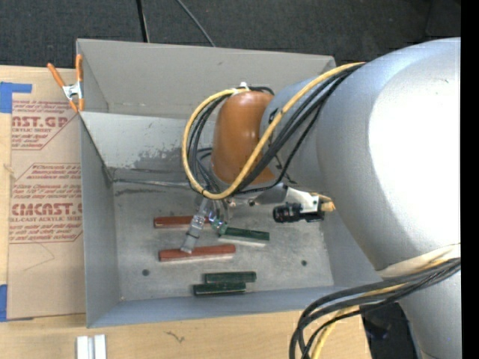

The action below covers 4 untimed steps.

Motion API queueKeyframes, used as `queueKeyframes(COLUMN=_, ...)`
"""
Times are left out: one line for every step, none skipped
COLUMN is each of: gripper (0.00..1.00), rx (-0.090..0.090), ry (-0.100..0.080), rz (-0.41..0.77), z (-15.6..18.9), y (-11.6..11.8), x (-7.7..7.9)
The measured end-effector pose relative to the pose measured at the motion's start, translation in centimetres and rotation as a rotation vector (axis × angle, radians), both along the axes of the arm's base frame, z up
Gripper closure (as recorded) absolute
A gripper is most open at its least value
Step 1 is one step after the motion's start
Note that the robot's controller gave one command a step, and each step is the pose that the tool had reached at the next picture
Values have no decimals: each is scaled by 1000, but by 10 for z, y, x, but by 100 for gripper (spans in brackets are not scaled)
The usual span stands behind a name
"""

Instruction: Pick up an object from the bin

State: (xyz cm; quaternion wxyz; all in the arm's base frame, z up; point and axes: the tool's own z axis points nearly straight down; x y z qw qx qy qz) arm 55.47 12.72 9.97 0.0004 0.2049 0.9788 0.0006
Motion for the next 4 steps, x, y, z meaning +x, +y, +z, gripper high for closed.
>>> queueKeyframes(gripper=0, rx=0, ry=1, rz=-241, z=-30, y=1, x=-5)
queueKeyframes(gripper=0, rx=0, ry=0, rz=-240, z=-30, y=2, x=-5)
queueKeyframes(gripper=100, rx=1, ry=-3, rz=-240, z=-29, y=2, x=-4)
queueKeyframes(gripper=100, rx=1, ry=-3, rz=-239, z=27, y=3, x=-3)
